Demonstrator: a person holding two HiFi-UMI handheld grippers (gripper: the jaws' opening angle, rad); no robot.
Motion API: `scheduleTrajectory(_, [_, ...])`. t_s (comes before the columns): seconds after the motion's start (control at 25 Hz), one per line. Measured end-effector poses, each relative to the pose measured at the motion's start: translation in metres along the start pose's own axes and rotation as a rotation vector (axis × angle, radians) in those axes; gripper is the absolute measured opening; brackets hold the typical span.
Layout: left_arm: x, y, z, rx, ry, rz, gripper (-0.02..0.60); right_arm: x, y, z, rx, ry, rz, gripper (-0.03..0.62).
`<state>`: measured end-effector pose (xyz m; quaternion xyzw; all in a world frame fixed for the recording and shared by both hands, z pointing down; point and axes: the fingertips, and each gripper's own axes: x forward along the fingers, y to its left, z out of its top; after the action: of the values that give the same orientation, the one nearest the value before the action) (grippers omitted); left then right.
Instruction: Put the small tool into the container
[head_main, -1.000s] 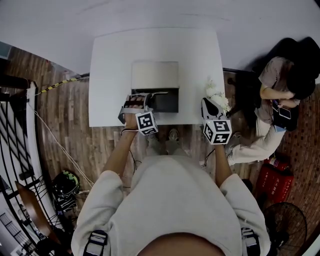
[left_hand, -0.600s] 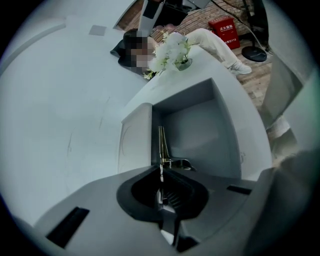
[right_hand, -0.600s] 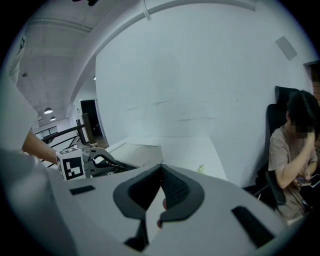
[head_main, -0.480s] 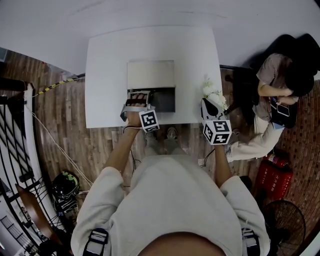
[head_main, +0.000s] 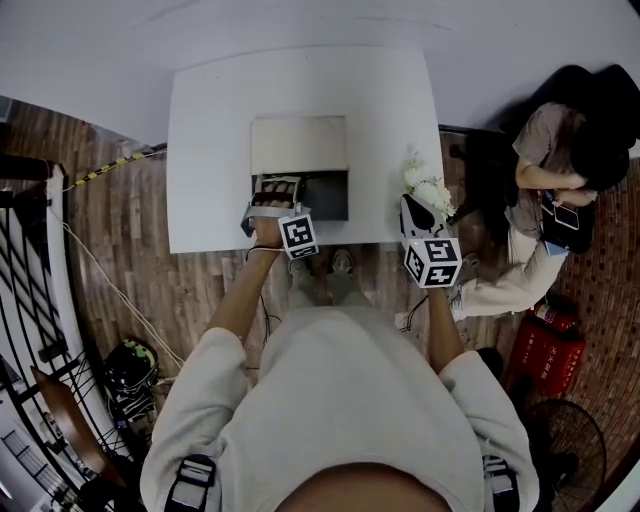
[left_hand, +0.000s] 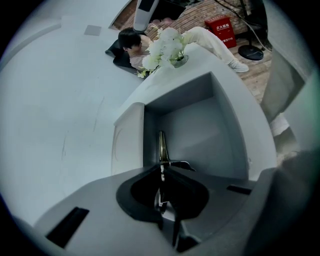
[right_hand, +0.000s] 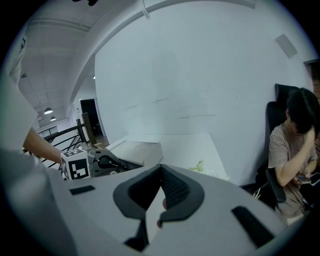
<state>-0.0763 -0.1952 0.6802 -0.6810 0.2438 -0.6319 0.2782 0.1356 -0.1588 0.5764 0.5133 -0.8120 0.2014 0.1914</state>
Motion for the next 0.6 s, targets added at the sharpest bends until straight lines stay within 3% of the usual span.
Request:
scheduleTrajectory(0.56, [-0.009, -0.011, 0.004, 0.051, -0.044, -0.012, 0.012, 0.001, 0.011, -0.003, -0.011, 0.007, 0.016, -0.002])
scheduleTrajectory(0.6, [-0.012, -0.007, 0.003, 0.045, -0.046, -0.002, 0.035, 0.000, 0.013, -0.002, -0.013, 0.007, 0.017, -0.002])
